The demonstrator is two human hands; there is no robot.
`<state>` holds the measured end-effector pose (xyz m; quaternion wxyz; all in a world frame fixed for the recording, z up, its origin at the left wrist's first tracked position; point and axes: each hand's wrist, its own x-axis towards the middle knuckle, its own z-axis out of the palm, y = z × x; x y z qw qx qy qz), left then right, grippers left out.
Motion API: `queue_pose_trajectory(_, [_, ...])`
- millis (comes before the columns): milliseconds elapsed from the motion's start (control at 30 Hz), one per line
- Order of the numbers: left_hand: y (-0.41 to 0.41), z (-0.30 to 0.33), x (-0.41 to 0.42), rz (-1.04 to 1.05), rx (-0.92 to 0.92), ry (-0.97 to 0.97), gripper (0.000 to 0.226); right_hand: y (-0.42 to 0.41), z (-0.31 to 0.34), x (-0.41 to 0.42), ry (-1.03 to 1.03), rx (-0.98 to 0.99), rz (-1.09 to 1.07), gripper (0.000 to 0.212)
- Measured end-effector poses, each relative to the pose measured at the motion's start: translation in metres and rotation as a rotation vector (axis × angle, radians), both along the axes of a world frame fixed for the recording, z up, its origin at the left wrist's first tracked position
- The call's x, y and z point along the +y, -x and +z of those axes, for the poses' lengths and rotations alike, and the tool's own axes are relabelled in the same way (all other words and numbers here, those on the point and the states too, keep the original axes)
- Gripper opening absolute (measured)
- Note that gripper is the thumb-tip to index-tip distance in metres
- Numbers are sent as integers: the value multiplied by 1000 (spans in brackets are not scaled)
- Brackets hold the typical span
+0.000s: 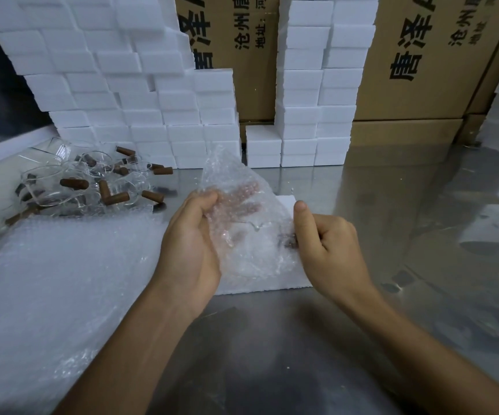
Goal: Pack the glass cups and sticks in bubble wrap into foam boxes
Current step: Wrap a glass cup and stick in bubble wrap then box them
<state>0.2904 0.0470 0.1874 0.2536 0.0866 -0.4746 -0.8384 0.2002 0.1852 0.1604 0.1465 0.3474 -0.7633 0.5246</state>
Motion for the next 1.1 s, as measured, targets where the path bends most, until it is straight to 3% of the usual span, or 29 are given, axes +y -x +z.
queue_pose_trajectory(67, [-1, 1, -6, 17, 41, 89, 21, 3, 2, 2, 10, -8, -19, 56])
queue_pose_trajectory(233, [-4, 1, -21, 67, 109, 285, 55, 13, 6, 7, -20, -40, -82, 54])
queue_pose_trajectory(400, [-5, 1, -17, -5, 196, 316, 33, 14, 10, 9, 3, -35, -143, 53])
queue_pose_trajectory(467, [-7, 2, -12, 3, 193, 500, 27, 14, 10, 9, -8, -13, -195, 54])
queue_pose_trajectory(533, [-9, 0, -2, 43, 162, 828, 16, 14, 9, 8, 7, -6, -230, 55])
queue_pose_trajectory(633, [-9, -10, 15, 151, 46, 1256, 34, 15, 7, 8, 58, -22, -239, 58])
queue_pose_trajectory(700, [-9, -15, 19, 217, -39, 1402, 45, 15, 7, 9, 84, -21, -238, 60])
queue_pose_trajectory(800, [-8, -15, 16, 121, -194, 1469, 45, 11, 8, 7, 86, 21, -229, 60])
queue_pose_trajectory(967, [-9, -10, 13, -14, -182, 1459, 54, 1, 8, 2, 92, 154, -197, 60])
queue_pose_trajectory(1100, [-10, -6, 12, -188, -357, 1499, 48, -1, 6, 1, 127, 170, -179, 59])
